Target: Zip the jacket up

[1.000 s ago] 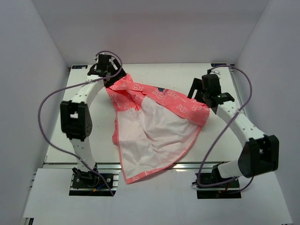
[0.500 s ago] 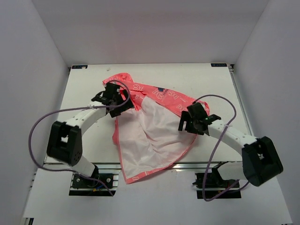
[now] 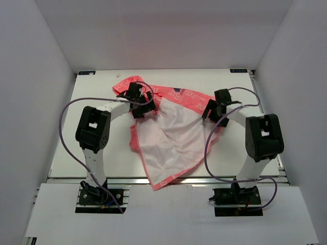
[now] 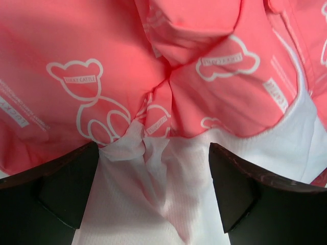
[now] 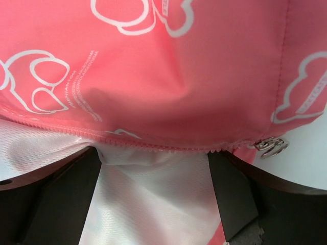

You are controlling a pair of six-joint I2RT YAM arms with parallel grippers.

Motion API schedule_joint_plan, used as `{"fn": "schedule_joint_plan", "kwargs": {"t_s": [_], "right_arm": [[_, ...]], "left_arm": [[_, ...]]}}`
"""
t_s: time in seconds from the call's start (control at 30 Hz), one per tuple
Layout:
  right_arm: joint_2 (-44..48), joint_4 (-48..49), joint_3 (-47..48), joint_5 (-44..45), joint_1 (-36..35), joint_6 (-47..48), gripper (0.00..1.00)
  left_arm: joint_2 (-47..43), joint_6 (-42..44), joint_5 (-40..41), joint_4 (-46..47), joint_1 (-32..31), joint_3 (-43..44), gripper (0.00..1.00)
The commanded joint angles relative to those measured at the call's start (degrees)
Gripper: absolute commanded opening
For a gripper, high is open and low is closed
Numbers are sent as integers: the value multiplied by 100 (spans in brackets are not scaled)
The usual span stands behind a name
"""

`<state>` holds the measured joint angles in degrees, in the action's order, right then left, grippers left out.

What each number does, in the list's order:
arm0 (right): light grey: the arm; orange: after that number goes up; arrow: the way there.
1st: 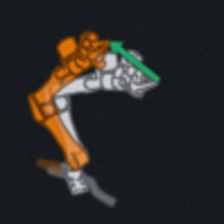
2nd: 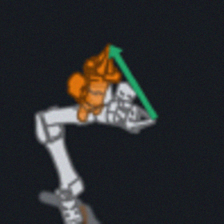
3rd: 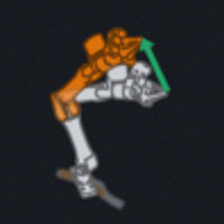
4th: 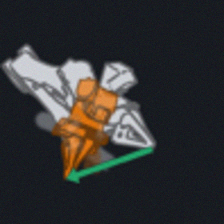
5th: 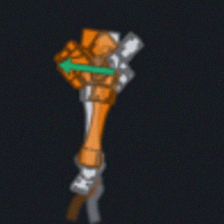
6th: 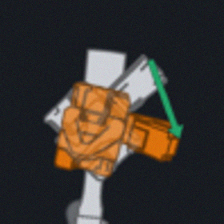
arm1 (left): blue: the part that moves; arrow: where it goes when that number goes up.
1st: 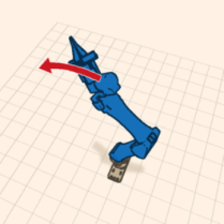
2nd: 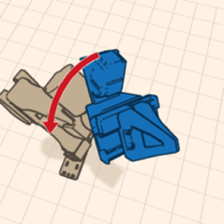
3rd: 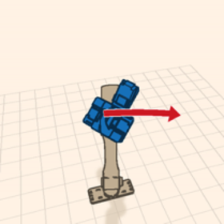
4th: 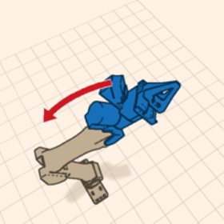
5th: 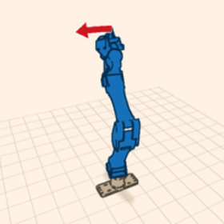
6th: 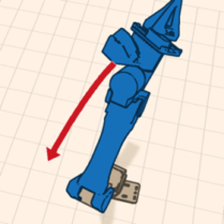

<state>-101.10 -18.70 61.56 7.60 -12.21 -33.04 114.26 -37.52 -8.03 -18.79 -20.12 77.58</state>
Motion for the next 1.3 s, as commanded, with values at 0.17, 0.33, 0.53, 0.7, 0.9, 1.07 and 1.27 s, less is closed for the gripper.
{"fn": "schedule_joint_plan", "kwargs": {"t_s": [0.17, 0.33, 0.53, 0.7, 0.9, 1.07, 1.27], "right_arm": [[343, 305, 385, -329, -114, 982, 89], [1820, -273, -3, 725, -1700, 1615, 89], [2613, -721, -364, 1023, -4186, 1555, 89], [1772, -1242, 198, 1613, -6045, 914, 89], [305, -1355, 795, 1903, -7181, 614, 89], [-427, -1496, 1086, 2088, -7270, 430, 88], [-709, -1356, 832, 2167, -7252, 324, 59]], "left_arm": [[-297, 52, 291, -397, -27, 504, 98], [-1535, -501, 1426, -1345, -27, -163, 98], [-2030, -783, 2139, -1988, 8, -709, 98], [-1530, -599, 1876, -1717, 17, -560, 98], [-1064, -643, 1858, -1365, 17, -717, 94], [-1046, -590, 1612, -900, 17, -938, 70], [-853, -458, 1550, -714, 17, -973, 43]]}}
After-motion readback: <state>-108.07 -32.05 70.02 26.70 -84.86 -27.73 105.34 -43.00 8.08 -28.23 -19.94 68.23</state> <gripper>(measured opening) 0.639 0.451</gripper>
